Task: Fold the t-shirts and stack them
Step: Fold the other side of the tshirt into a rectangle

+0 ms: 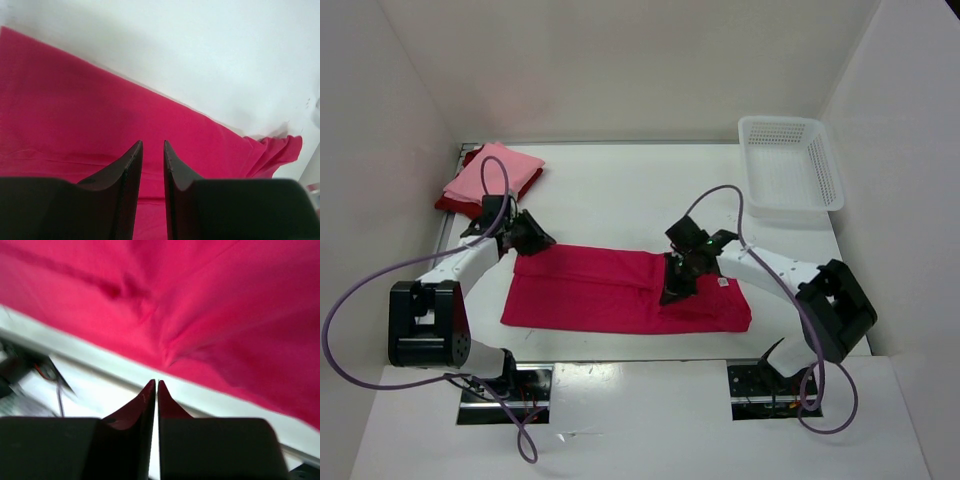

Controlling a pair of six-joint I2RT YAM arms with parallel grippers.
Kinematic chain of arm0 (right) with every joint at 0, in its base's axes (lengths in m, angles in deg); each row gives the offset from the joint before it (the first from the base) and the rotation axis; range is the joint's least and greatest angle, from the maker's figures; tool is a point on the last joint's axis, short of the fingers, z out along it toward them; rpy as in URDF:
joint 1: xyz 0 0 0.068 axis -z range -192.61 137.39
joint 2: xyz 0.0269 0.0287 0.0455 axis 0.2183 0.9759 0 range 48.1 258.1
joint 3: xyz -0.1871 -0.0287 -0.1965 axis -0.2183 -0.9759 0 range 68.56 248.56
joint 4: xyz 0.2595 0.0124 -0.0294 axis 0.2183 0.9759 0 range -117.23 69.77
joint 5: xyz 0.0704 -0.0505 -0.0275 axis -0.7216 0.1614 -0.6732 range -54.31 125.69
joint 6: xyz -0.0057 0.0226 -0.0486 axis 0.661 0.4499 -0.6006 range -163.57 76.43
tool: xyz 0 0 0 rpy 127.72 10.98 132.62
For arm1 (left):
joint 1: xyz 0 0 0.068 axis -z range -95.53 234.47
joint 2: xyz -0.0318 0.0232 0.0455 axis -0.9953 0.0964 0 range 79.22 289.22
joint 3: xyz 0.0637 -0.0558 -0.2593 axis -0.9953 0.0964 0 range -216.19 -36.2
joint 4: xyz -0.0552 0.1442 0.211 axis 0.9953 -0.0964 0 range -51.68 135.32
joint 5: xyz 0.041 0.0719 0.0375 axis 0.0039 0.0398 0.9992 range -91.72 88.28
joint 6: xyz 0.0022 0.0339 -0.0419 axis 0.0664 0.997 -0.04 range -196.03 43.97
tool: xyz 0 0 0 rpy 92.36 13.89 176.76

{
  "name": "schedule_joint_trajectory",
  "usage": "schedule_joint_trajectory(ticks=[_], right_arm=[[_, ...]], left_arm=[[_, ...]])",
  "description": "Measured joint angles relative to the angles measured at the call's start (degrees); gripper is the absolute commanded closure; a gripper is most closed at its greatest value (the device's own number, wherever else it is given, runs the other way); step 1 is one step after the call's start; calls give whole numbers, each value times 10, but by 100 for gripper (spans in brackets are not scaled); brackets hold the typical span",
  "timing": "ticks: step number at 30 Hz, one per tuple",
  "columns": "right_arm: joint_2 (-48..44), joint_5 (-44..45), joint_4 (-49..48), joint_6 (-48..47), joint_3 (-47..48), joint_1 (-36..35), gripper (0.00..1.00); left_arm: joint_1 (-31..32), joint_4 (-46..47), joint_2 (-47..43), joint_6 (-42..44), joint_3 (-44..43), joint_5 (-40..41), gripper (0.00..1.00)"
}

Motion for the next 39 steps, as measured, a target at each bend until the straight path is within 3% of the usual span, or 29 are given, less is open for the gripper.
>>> schedule_joint_trajectory(ticks=[7,13,18,25,29,34,35,36,37,39], right_arm=[[-16,75,-23,-4,-13,102,96],[-10,108,-49,17,-69,108,97],[-28,110,-58,49,-122,108,97],[-87,111,-63,101,-175,108,97],[-130,109,-54,120,-186,110,75],[-167,105,-22,105,-129,147,70],[-167,104,-23,96,-108,164,75],[-167,104,-28,86,-87,182,92],[-166,106,-33,74,-73,199,99],[-159,112,-53,58,-51,233,100]], left_arm=[[66,18,30,-5,-13,-1,70],[70,33,93,-30,-12,-12,70],[28,43,99,-37,13,-26,67],[-83,61,116,-62,48,-86,67],[-137,60,108,-76,59,-102,67],[-142,31,46,-76,55,-74,66],[-136,26,30,-77,48,-70,66],[-124,25,15,-76,38,-66,66],[-111,28,4,-77,31,-63,66],[-68,35,-15,-77,15,-51,66]])
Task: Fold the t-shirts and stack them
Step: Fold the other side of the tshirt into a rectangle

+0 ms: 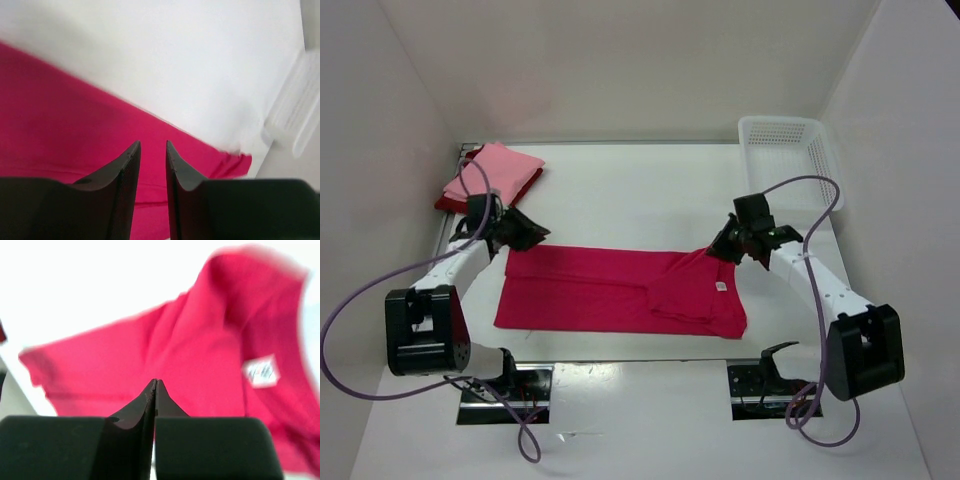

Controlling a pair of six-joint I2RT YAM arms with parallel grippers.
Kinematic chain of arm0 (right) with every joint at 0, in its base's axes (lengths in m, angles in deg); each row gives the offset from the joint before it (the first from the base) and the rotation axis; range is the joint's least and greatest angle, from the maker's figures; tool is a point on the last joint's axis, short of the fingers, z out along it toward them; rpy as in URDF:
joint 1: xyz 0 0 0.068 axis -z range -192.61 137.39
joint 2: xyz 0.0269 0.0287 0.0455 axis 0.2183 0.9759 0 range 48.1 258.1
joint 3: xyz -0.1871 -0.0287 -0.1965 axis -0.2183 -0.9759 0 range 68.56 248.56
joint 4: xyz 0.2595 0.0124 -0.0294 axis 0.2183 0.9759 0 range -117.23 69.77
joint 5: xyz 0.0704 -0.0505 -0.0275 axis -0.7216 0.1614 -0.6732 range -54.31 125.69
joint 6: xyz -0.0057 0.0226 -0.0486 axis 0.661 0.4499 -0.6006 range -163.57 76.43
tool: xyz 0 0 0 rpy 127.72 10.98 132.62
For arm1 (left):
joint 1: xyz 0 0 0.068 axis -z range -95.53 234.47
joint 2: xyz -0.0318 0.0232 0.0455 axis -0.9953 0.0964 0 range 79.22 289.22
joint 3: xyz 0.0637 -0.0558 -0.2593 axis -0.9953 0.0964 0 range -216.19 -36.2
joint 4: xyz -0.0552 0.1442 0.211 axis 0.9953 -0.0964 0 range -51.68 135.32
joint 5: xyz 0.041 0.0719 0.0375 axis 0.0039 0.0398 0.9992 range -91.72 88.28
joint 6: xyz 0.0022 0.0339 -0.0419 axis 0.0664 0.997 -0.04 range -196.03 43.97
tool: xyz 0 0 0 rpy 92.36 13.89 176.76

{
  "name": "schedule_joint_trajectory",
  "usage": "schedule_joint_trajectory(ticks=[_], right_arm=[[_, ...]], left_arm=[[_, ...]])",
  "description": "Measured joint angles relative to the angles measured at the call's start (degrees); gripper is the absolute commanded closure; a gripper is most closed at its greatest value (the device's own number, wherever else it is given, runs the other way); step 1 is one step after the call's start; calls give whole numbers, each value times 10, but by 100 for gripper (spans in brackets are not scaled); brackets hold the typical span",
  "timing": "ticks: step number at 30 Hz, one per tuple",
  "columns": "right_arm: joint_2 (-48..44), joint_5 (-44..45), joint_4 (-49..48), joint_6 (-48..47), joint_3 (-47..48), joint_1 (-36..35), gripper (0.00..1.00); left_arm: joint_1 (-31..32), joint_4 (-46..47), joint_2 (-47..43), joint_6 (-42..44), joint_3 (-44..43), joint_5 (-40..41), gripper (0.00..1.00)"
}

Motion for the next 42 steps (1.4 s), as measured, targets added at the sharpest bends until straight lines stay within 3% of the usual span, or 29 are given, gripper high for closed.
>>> schedule_joint_trajectory(ticks=[2,7,10,14,16,20,27,42], right_arm=[[23,11,-21,-16,14,25,100],[114,28,-59,-52,24,49,57],[128,34,-63,-64,24,61,54],[128,50,-73,-70,24,76,54],[128,54,-74,-72,24,78,61],[144,47,-84,-74,24,79,66],[161,34,-89,-72,23,80,94],[150,53,-77,-62,-25,132,100]], left_arm=[[49,8,-4,-1,-12,7,66],[160,23,49,-9,-38,13,66],[228,25,93,-17,-55,14,66],[316,29,158,-28,-109,13,66],[353,37,192,-30,-144,10,66],[396,53,252,-30,-200,1,66],[401,65,317,-29,-219,-16,66],[358,123,319,-60,-165,-20,67]])
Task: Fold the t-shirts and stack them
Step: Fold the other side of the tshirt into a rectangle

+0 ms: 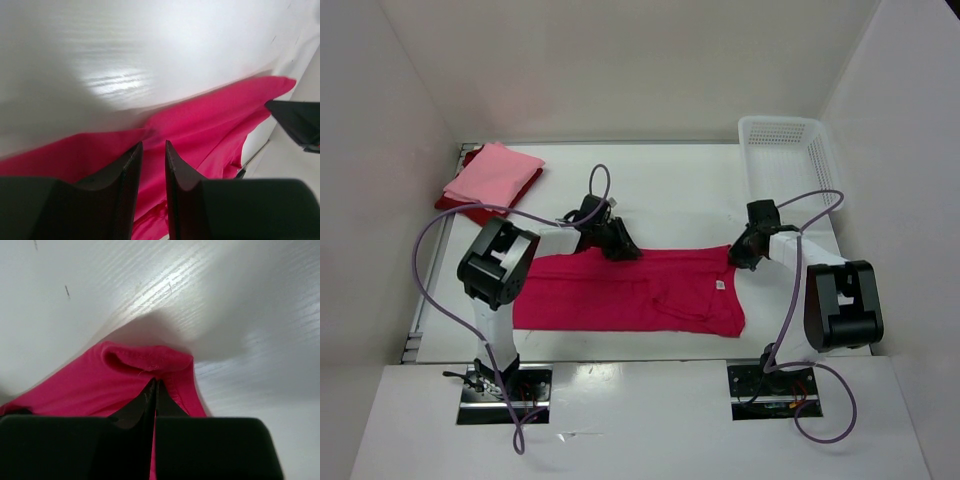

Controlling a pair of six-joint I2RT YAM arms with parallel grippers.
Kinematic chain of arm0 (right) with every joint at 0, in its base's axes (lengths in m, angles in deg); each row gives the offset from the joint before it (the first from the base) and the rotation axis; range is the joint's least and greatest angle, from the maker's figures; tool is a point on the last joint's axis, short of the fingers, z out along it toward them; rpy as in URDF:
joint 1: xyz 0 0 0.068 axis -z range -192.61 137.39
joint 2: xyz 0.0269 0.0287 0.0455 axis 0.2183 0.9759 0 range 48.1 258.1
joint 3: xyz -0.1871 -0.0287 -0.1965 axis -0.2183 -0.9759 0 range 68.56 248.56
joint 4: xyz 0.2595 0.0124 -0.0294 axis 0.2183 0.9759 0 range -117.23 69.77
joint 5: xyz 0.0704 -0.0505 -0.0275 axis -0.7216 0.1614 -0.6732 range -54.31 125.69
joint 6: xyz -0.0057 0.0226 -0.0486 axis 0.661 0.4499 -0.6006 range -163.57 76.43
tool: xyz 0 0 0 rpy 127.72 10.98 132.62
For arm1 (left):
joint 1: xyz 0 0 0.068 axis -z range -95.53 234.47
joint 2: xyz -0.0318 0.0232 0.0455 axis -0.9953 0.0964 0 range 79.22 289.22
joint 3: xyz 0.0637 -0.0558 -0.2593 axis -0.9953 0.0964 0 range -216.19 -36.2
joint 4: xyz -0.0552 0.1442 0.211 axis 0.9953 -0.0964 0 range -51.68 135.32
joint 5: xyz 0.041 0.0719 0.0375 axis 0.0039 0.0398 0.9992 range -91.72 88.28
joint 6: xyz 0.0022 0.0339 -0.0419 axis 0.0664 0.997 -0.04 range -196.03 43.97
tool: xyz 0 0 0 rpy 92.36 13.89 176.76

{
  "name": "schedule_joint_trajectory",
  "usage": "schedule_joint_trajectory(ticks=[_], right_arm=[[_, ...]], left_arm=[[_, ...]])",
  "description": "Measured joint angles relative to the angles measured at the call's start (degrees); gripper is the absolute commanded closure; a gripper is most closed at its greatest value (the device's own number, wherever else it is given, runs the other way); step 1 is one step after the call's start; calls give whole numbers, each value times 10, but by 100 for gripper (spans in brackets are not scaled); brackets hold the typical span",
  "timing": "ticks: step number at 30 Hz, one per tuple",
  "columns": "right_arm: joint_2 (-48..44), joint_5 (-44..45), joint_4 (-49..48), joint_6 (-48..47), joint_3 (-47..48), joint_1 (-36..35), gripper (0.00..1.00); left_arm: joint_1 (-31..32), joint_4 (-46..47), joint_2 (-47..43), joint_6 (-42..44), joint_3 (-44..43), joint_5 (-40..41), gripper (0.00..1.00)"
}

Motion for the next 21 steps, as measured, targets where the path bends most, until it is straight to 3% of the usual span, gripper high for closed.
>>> schedule_joint_trajectory(ticks=[2,6,9,11,15,17,18,19,21], right_arm=[[1,-3,0,2,-6,0,94],[3,-7,2,6,-14,0,63],[0,-10,5,6,-13,0,52],[-11,-13,14,3,-11,0,51],[-69,-25,38,-2,-3,0,53],[-106,-40,43,-2,-5,-6,63],[-124,-41,44,4,-8,-14,76],[-137,-46,44,8,-13,-25,83],[-155,-57,43,30,-31,-63,88]], left_arm=[[-6,5,-4,0,5,4,67],[-10,6,-12,-7,12,10,67],[-11,-2,-24,-11,16,18,67],[-14,-15,-43,-10,21,23,67],[-16,-38,-106,2,25,31,67],[-17,-40,-145,7,34,33,67],[-17,-41,-164,10,40,33,67],[-16,-42,-175,15,44,32,67],[-16,-46,-188,23,52,28,67]])
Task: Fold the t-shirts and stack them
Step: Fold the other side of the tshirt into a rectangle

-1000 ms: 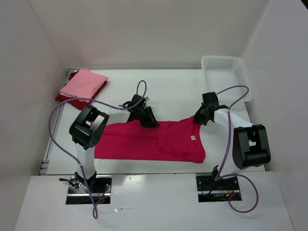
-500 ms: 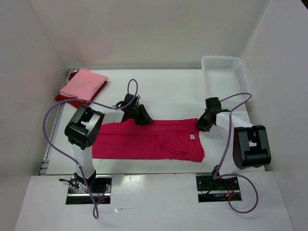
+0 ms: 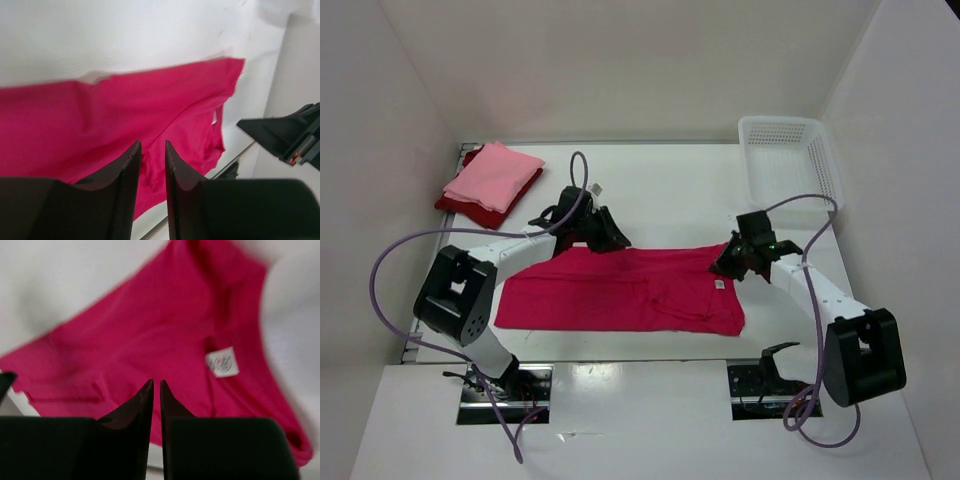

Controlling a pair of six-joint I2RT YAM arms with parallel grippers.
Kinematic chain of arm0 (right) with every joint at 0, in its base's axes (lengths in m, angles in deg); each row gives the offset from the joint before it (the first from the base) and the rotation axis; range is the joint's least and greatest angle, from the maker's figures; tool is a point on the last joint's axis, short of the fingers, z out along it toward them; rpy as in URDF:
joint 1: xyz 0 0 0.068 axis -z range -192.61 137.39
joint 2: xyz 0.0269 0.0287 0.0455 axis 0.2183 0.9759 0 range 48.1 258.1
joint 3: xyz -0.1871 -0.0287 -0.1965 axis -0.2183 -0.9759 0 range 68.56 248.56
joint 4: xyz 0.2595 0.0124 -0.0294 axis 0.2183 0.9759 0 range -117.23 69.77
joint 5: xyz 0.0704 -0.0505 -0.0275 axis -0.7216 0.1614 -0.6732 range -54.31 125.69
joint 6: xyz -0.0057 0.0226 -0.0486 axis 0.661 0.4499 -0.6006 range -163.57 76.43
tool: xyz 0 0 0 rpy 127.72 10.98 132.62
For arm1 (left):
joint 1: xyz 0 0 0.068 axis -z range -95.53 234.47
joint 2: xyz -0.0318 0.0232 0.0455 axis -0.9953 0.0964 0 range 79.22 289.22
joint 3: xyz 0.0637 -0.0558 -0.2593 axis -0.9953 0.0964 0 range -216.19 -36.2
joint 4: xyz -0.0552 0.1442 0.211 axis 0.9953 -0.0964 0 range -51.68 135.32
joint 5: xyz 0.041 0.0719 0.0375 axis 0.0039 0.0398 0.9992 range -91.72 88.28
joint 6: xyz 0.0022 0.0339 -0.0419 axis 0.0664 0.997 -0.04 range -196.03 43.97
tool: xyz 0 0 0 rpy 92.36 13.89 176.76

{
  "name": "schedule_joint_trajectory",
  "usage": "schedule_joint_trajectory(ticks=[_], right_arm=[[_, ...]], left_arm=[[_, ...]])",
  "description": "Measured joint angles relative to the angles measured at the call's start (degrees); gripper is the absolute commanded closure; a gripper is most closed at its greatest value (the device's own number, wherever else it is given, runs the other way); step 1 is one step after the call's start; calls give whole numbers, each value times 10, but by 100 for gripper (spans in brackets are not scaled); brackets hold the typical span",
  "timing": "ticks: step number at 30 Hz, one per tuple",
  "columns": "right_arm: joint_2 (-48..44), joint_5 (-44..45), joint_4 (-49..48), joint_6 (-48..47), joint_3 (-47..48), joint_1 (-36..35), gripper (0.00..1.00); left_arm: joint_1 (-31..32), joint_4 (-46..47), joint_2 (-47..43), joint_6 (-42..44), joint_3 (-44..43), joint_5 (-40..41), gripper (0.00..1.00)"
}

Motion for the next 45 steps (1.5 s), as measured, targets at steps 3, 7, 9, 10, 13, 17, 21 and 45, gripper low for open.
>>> schedule_joint_trajectory(ticks=[3,7,9,10,13,17,21,45], right_arm=[[-5,-16,2,35,-42,-55,84],[-14,-13,24,75,-90,-73,67],[-23,-2,35,88,-95,-76,67],[-28,4,38,95,-95,-79,66],[-37,20,42,111,-95,-89,65],[-29,30,40,119,-95,-96,65],[-3,30,38,121,-95,-101,65],[-44,17,71,155,-95,-173,69]], left_arm=[[10,-28,-1,26,10,-5,64],[45,-82,-1,65,17,-26,57],[62,-103,-1,85,17,-37,54],[72,-114,-1,91,17,-45,50],[97,-137,-1,108,17,-58,46],[126,-144,1,116,17,-71,43],[145,-143,24,116,9,-80,43],[175,-118,89,79,-49,-41,49]])
